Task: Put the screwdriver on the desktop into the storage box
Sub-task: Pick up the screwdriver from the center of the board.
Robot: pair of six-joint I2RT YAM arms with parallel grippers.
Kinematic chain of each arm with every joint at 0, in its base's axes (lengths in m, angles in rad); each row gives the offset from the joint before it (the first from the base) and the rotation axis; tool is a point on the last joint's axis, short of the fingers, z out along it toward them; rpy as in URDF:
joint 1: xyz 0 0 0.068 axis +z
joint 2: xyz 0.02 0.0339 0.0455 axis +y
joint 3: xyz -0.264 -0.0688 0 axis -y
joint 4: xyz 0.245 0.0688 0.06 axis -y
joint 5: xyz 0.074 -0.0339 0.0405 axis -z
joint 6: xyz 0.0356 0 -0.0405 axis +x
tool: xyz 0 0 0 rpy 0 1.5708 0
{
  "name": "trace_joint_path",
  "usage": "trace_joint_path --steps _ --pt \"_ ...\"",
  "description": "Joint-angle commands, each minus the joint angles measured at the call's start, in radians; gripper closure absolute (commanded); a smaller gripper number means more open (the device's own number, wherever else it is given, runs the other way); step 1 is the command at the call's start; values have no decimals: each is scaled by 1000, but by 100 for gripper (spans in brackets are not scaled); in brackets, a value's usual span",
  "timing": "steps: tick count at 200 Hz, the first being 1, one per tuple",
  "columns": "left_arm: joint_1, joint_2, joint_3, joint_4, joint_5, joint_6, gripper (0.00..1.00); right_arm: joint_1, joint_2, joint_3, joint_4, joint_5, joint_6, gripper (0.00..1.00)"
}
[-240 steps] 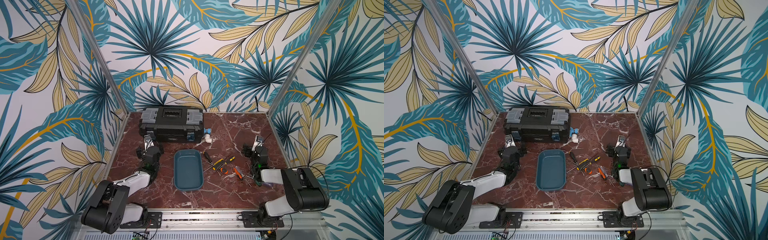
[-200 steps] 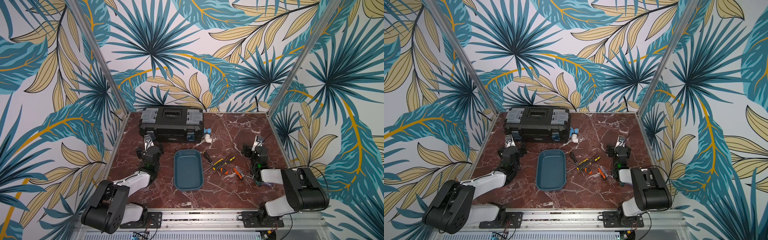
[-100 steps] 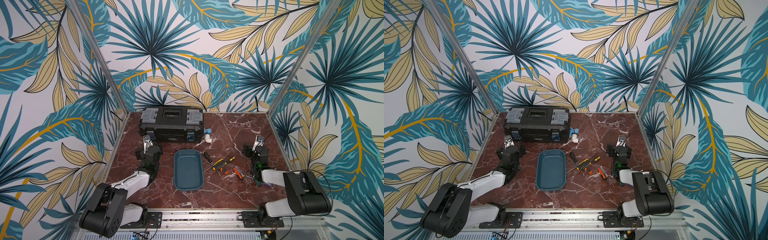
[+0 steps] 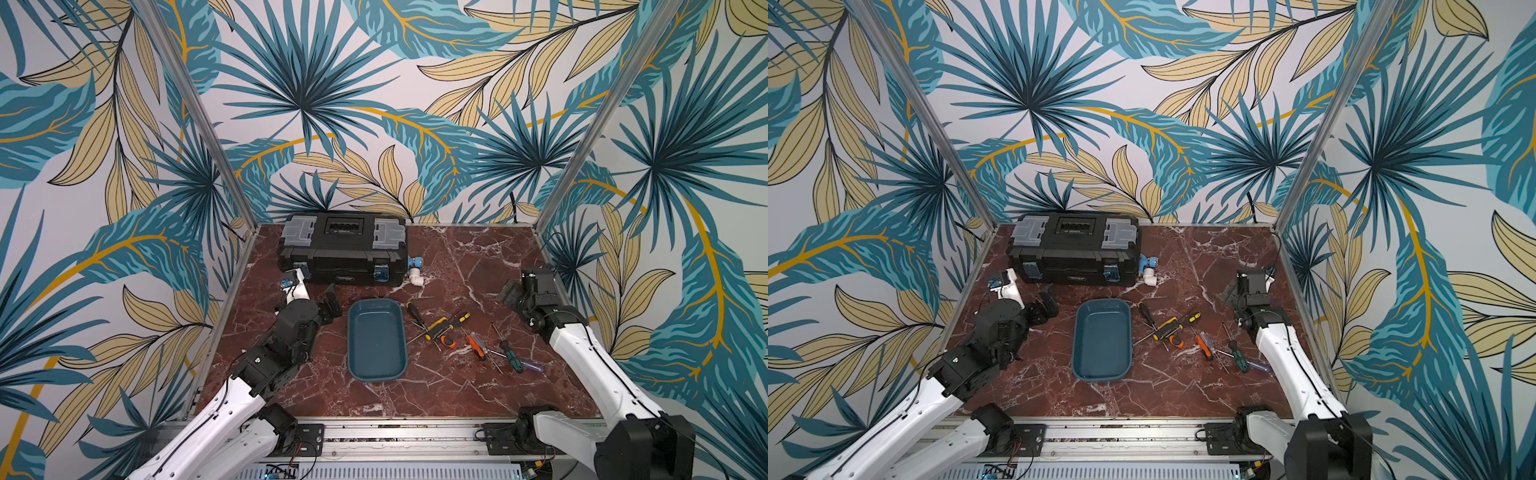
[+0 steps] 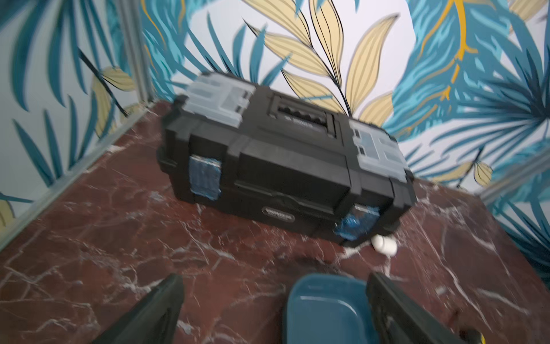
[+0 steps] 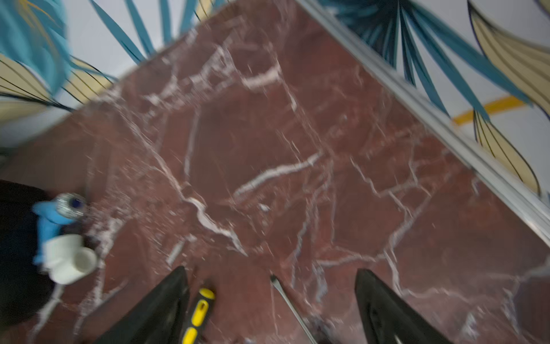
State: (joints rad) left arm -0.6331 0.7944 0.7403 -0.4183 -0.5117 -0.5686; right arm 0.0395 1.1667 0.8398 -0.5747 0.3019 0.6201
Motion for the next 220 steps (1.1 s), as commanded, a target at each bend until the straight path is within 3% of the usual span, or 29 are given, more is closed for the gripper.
trace_joint_path --steps 1,40,79,183,220 --pt "-46 78 106 -138 73 -51 0 -1 28 28 -317 -28 59 22" --pt "-50 141 226 -98 152 -19 0 -1 49 -18 -343 -144 79 30" --pt "-50 151 198 55 219 -18 1 -1 90 -48 -344 -201 40 31" --pt "-49 138 77 156 249 -109 3 -1 317 -22 -288 -178 -34 57" --pt "-50 117 66 144 221 -119 5 -1 340 -22 -266 -178 -45 73"
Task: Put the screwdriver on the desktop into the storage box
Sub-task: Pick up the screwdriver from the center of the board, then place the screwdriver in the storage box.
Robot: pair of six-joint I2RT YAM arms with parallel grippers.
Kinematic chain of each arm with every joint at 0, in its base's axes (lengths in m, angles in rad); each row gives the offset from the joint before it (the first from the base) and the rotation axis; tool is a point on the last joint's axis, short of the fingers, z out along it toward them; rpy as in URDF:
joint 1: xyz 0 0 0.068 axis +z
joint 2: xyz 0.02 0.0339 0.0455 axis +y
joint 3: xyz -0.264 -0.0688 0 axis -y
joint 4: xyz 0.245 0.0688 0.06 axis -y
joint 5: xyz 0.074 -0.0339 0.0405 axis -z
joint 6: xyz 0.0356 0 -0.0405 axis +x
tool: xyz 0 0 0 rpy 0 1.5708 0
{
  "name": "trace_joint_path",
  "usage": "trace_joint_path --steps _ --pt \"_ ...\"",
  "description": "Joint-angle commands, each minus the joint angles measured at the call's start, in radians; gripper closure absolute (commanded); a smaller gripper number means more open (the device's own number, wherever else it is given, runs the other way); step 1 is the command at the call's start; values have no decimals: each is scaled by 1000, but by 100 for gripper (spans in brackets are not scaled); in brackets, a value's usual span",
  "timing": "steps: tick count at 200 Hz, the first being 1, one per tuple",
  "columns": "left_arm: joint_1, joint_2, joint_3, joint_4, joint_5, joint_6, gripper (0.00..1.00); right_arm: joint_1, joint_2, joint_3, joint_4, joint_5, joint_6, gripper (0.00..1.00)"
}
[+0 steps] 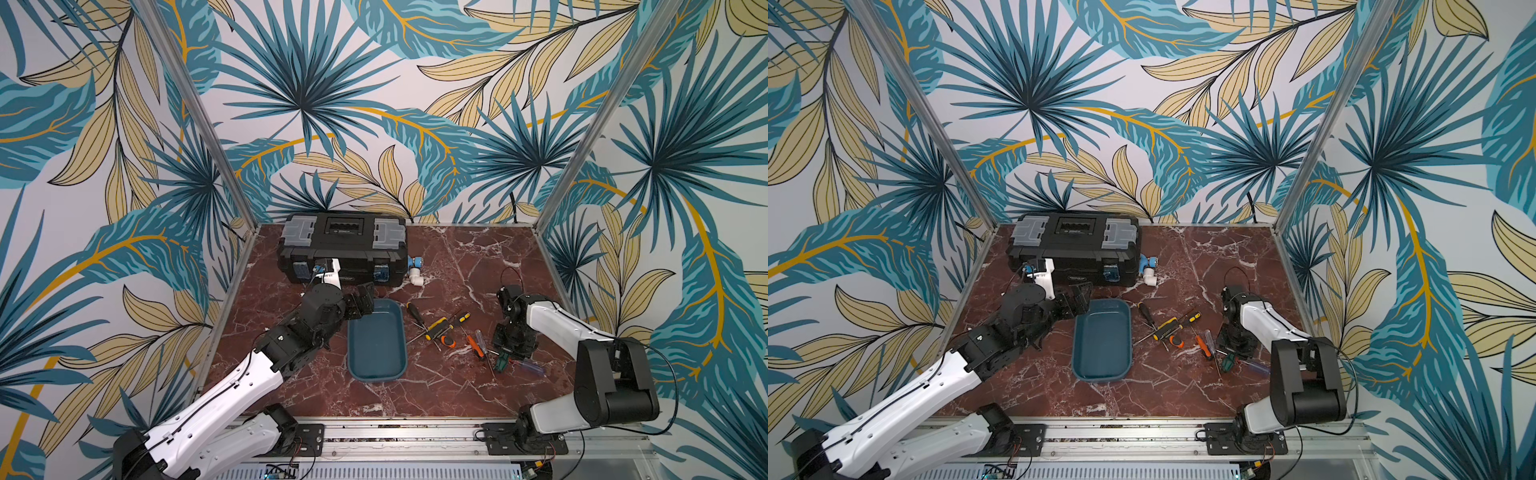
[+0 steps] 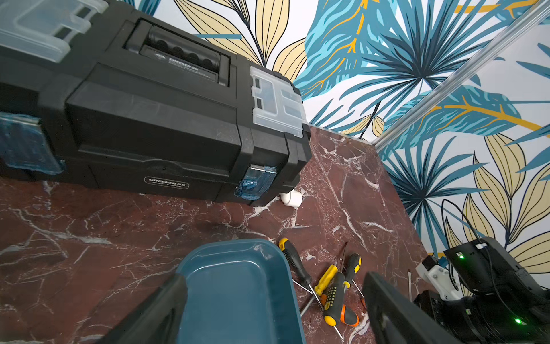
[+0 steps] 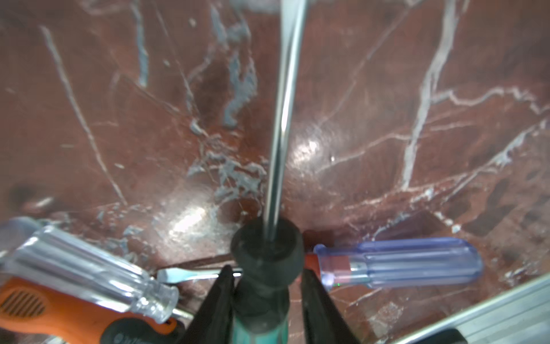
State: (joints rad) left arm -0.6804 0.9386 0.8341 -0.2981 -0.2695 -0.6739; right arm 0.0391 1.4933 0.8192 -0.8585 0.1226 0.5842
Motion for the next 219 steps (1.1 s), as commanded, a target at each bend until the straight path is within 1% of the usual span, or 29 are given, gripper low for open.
trace_joint_path --steps 1,40,48,56,79,94,101,107,117,129,140,145,156,167,173,182,191,200,209,219 --pt "-3 -26 -28 24 -22 -14 5 -1 14 -2 18 2 -9 73" --pt "-2 -1 -7 -64 -44 -27 9 10 -26 -1 16 0 -14 86" --pt "-2 16 8 -93 -47 -27 10 17 -48 5 6 10 -14 89" --pt "-2 40 31 -127 -47 -23 10 25 -77 12 -9 28 -8 93" --pt "-5 132 125 -273 -50 -13 9 59 -201 44 -65 66 5 100" --pt "-15 213 213 -408 -87 -22 4 106 -301 70 -66 28 0 100" --pt "-24 257 267 -473 -102 -16 2 148 -347 86 -51 2 -6 100" --pt "-28 293 321 -524 -94 1 2 184 -387 98 -22 -46 -19 100" --pt "-30 333 380 -539 -49 50 8 262 -444 108 62 -159 -36 100" --pt "-29 334 406 -472 43 96 12 325 -501 100 208 -344 -23 100" --pt "-28 304 403 -359 151 122 13 356 -533 77 388 -499 35 100" --pt "-28 289 397 -298 197 113 13 365 -541 65 460 -546 69 100" --pt "-28 259 370 -159 236 48 14 383 -538 58 610 -624 135 100" --pt "-26 241 333 -23 256 -29 16 406 -512 77 703 -670 166 100" --pt "-23 237 314 56 273 -73 18 423 -492 98 718 -686 170 100" --pt "-17 240 285 155 318 -115 23 452 -462 131 732 -713 161 100" --pt "-18 249 273 229 366 -155 23 485 -437 162 725 -723 144 100" --pt "-16 260 273 277 415 -173 23 511 -412 197 705 -731 122 100" --pt "-15 275 282 284 449 -185 20 534 -393 226 687 -741 107 100" --pt "-15 286 283 293 477 -188 20 557 -379 251 673 -750 93 100"
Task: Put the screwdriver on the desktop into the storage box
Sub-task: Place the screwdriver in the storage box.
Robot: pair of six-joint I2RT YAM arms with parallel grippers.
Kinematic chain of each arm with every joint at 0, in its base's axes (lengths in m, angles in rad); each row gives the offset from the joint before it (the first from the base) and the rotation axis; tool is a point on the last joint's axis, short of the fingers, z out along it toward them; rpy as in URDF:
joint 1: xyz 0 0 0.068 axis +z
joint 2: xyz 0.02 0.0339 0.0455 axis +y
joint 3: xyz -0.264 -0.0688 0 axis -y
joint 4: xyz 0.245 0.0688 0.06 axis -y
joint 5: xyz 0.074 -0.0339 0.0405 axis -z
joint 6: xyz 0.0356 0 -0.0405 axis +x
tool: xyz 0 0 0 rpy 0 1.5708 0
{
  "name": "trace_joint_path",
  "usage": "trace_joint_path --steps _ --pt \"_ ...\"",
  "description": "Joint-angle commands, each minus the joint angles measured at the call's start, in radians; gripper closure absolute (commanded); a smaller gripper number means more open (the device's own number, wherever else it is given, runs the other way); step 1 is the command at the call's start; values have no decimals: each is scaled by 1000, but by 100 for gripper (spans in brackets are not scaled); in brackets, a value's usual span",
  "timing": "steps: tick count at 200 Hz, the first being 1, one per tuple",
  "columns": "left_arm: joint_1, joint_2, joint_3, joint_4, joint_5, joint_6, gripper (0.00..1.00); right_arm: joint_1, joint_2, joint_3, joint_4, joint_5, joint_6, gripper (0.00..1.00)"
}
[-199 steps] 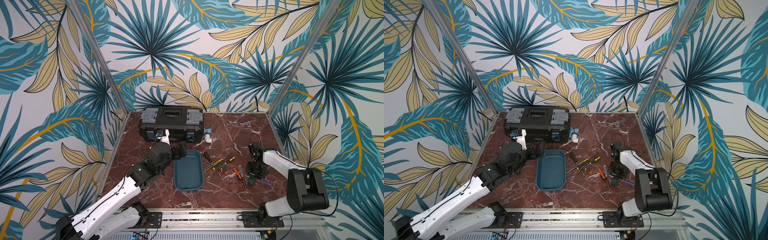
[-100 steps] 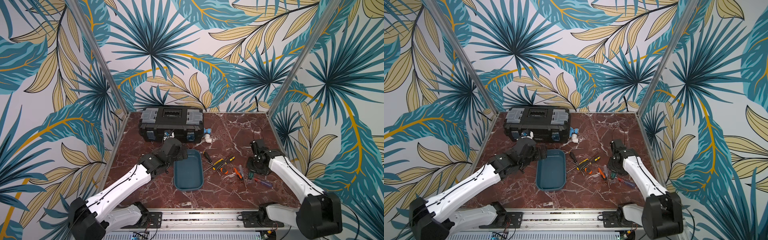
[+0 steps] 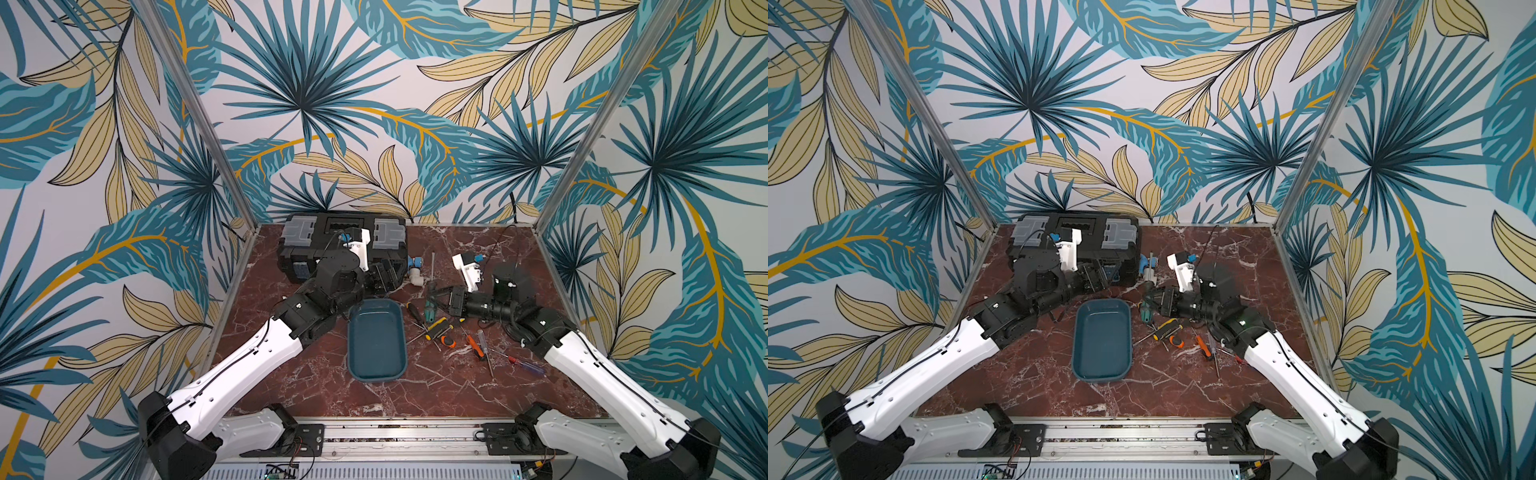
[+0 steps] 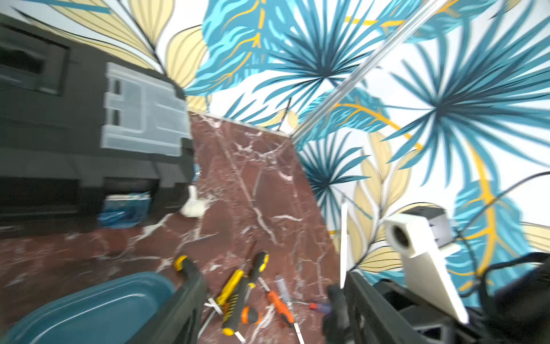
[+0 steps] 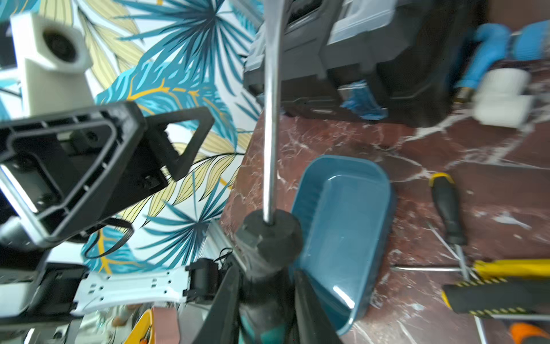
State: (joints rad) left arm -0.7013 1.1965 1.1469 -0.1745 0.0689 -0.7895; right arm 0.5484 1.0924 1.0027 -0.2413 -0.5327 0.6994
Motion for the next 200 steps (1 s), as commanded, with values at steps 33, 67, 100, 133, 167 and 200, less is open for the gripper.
trace_joint_path --steps 33,67,100,133,167,200 --pt "6 39 -53 193 207 -73 27 98 50 106 43 -92 -33 100" --pt "8 22 -124 291 208 -154 66 122 39 87 75 -50 -8 100" --pt "12 14 -118 267 192 -186 100 136 19 90 64 -7 8 100" --pt "63 -26 -144 274 177 -235 100 137 8 60 53 24 46 43" --pt "162 -69 -205 360 235 -336 100 138 43 -12 195 -103 134 29" --pt "173 -81 -218 397 269 -329 100 138 87 -1 251 -165 148 31"
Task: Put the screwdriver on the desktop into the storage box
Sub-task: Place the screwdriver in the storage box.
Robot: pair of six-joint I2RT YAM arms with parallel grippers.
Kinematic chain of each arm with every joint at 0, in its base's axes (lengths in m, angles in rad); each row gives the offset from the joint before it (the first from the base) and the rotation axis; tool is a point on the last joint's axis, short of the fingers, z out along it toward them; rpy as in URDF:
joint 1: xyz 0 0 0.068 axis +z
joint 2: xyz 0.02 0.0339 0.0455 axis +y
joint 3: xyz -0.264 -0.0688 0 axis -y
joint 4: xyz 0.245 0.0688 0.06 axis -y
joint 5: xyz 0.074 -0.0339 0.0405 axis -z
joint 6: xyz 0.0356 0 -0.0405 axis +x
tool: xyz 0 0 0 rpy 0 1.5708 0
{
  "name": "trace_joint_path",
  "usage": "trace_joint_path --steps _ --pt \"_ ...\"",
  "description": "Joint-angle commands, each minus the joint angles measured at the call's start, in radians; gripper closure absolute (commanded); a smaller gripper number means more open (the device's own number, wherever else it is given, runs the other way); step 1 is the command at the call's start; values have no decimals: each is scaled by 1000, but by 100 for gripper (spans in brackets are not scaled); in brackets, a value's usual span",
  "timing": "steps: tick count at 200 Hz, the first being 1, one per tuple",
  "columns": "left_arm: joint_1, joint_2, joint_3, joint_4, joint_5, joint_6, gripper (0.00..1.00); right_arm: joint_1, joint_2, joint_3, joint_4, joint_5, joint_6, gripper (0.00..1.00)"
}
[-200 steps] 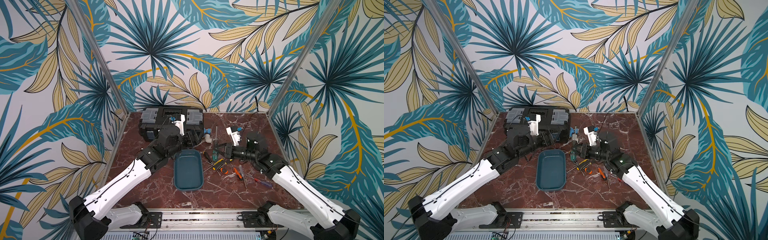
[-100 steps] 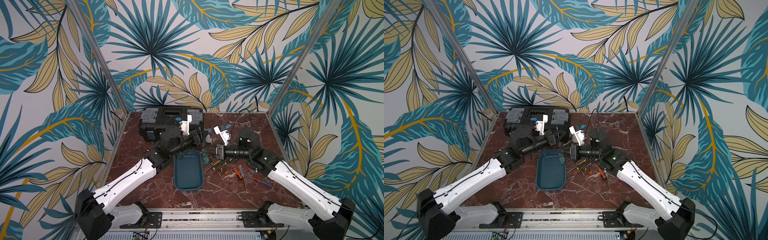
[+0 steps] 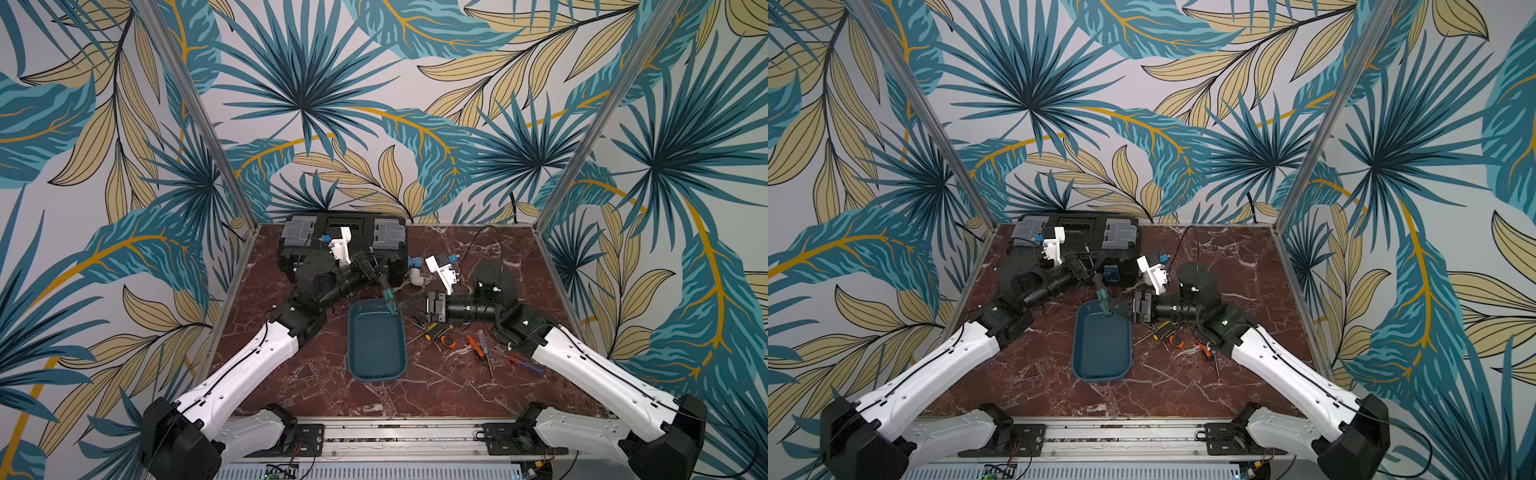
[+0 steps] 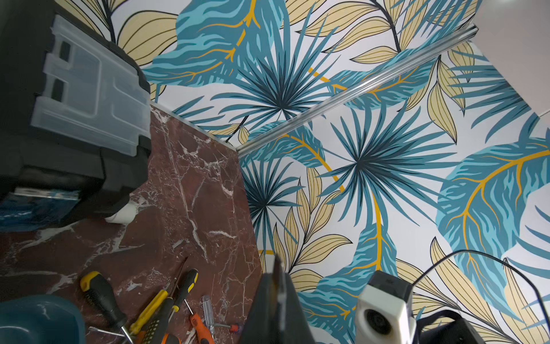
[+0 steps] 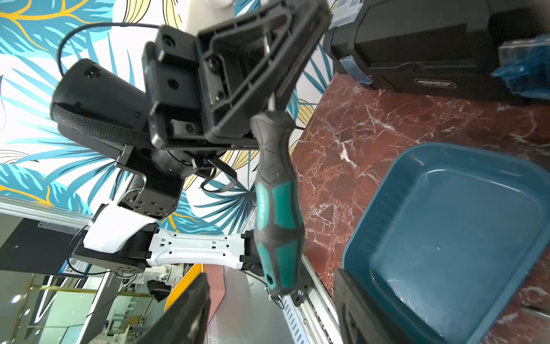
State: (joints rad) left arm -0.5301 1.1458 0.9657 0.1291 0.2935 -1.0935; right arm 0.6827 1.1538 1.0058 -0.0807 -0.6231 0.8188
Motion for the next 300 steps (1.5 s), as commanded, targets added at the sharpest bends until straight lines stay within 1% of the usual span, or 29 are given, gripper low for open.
trace_joint_path --steps 1,16,27,42,54,68,79,89,103,116,125,136,141,145,150,157,173,183,197,213,226,239,278,289,295,300 --pt "1 -30 -38 96 43 -26 100 4 28 -3 89 -75 27 31" --pt "8 -30 -57 136 49 -41 100 5 59 18 96 -88 32 31" --pt "12 -28 -62 146 56 -48 100 5 80 31 105 -94 34 36" --pt "18 -29 -69 159 62 -54 100 5 98 50 105 -101 34 46" --pt "20 -29 -77 160 57 -61 100 6 112 65 105 -108 35 59" --pt "24 -25 -82 164 51 -67 100 7 118 71 120 -118 45 68" --pt "28 -22 -87 162 47 -72 100 8 122 70 140 -129 56 78" --pt "29 -21 -89 156 40 -70 100 8 121 69 147 -130 59 83" --pt "30 -20 -91 143 28 -66 100 10 120 66 157 -127 65 86" --pt "31 -20 -94 140 22 -66 100 14 121 66 162 -124 65 91" --pt "31 -20 -91 127 22 -60 83 17 120 66 161 -112 66 95" --pt "32 -30 -79 71 16 -37 47 18 115 66 156 -91 65 99" --pt "32 -39 -73 34 14 -22 34 17 112 66 149 -78 63 100" --pt "32 -48 -68 2 2 -6 27 18 110 66 145 -65 60 100" --pt "32 -59 -66 -30 -12 13 21 18 108 66 139 -52 59 100" --pt "33 -79 -69 -64 -34 38 16 17 104 69 127 -31 55 100" --pt "32 -133 -87 -121 -84 72 11 18 108 73 87 29 41 100" --pt "32 -164 -99 -145 -104 82 11 18 113 71 74 69 40 100" --pt "33 -194 -110 -170 -98 94 14 17 126 64 70 114 49 100" --pt "32 -201 -132 -139 -25 82 20 22 144 60 83 133 58 100" --pt "27 -172 -142 -110 54 64 26 33 154 62 94 142 57 100" --pt "17 -136 -142 -106 88 63 31 40 161 66 99 146 51 100" --pt "2 -97 -123 -140 50 101 32 67 160 67 86 158 39 100" --pt "-1 -88 -113 -155 41 110 34 72 153 60 82 165 37 100" --pt "-3 -82 -109 -154 45 112 38 74 151 55 82 170 37 100" --pt "-6 -77 -107 -152 46 114 43 75 149 52 82 173 37 100"
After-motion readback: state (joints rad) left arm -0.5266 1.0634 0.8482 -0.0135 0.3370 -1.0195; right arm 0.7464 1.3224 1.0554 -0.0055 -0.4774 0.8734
